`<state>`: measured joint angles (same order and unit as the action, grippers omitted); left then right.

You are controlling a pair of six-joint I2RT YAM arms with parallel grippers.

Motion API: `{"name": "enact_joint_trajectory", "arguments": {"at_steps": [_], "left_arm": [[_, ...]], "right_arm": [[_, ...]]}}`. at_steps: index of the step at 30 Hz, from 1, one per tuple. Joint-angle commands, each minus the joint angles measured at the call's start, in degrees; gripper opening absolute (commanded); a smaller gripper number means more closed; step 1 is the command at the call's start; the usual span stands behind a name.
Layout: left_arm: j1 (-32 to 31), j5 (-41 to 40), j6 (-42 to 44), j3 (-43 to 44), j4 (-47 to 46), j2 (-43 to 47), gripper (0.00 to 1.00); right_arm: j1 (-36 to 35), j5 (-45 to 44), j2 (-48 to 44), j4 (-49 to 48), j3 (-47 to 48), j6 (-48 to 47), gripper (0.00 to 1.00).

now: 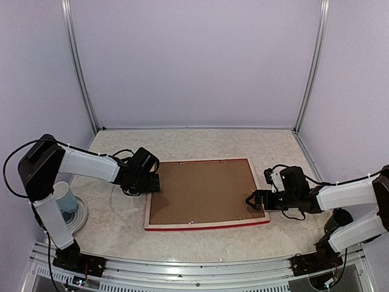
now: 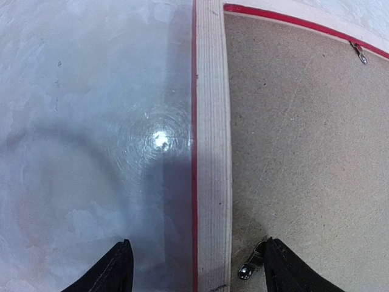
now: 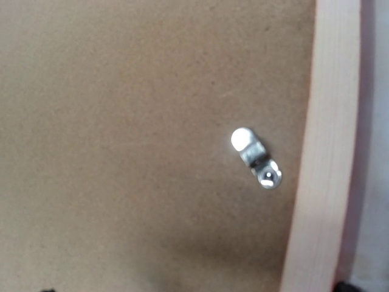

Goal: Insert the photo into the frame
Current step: Press the fastener onto the backboard.

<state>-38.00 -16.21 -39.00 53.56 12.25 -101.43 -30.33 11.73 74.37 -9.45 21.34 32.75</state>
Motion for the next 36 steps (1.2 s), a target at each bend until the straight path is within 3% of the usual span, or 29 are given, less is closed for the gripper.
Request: {"name": "enact_joint_trajectory", "arguments": {"at_steps": [1,10,27,30,36], "left_arm": [[0.0,-1.6,1.0,0.6,3.1,-2.5,0.71],[0.1,-1.1,0.2,-0.3,2.4,-2.8,0.57],[-0.4,2.6,-1.3,-2.7,0.6,-1.6,0.42],[-0.7,2.5,-1.6,-3.0,0.7,-1.2,0.32],[-0.8,2.2,-2.1,-3.0,1.4,-0.2,0.31]], "right_arm": [[-0.7,0.2,-0.3,0.6,-1.4,0.6,0.99],[-0.7,0.2,-0.1,0.3,-1.7,0.7,0.99],[-0.7,-0.4,-0.3,0.3,-2.1,0.4,0.99],[-0.7,-0.6,-0.4,0.4,-2.2,0.3,0.99],[-0.7,-0.4,-0.1,0.1,-2.1,0.4,0.99]]}}
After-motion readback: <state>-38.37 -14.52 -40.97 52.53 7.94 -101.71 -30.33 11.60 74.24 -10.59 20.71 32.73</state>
